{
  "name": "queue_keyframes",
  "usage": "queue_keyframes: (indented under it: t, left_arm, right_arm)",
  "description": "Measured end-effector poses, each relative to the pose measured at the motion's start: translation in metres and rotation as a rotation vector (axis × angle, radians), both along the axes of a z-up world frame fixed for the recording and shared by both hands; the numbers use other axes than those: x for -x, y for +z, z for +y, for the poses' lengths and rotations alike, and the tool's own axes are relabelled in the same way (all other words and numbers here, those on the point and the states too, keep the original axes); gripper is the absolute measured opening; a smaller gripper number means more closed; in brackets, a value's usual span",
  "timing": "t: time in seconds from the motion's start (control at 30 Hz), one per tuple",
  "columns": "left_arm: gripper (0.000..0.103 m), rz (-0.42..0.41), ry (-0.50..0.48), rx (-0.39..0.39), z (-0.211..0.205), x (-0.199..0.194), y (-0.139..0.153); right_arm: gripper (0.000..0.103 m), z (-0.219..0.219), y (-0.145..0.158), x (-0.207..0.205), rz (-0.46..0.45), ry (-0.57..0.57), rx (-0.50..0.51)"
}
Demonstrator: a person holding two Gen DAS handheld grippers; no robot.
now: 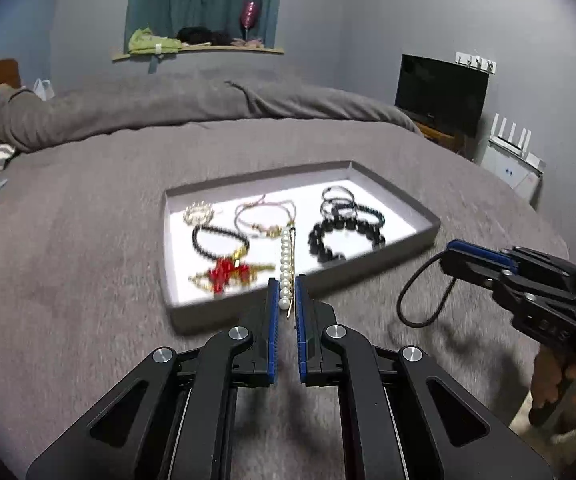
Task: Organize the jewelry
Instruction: 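Carry the pearl pin into the tray with the left tool while the right carries the hair tie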
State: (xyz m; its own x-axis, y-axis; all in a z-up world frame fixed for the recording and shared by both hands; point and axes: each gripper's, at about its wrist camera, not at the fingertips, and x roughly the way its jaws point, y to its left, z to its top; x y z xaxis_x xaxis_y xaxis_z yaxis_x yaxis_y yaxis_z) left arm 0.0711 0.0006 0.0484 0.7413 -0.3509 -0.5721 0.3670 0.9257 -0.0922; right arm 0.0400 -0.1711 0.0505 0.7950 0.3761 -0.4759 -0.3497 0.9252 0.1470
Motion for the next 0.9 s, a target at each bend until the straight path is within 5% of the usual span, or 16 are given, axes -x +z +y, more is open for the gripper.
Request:
queue_keyframes:
  t: [0.27,0.5,0.9]
  left_arm:
    - [0.009,0.014,0.009,0.003,-0.026,-0.056,0.008]
    - [0.009,0.159,-0.016,0.074,-0.031,-0.107,-0.003]
    - [0.009,0.297,-0.086,-0.039,-0.038,-0.123,-0.042]
  right_arm:
    - [0.014,-0.026,0.018,-0.018,-0.038,-0.089,-0.039]
    - [0.014,-0.037,0.031,-0.061,-0.064,-0.137,-0.031]
    - [0.014,-0.014,0.012,-0.149,0.064,-0.139,-0.008]
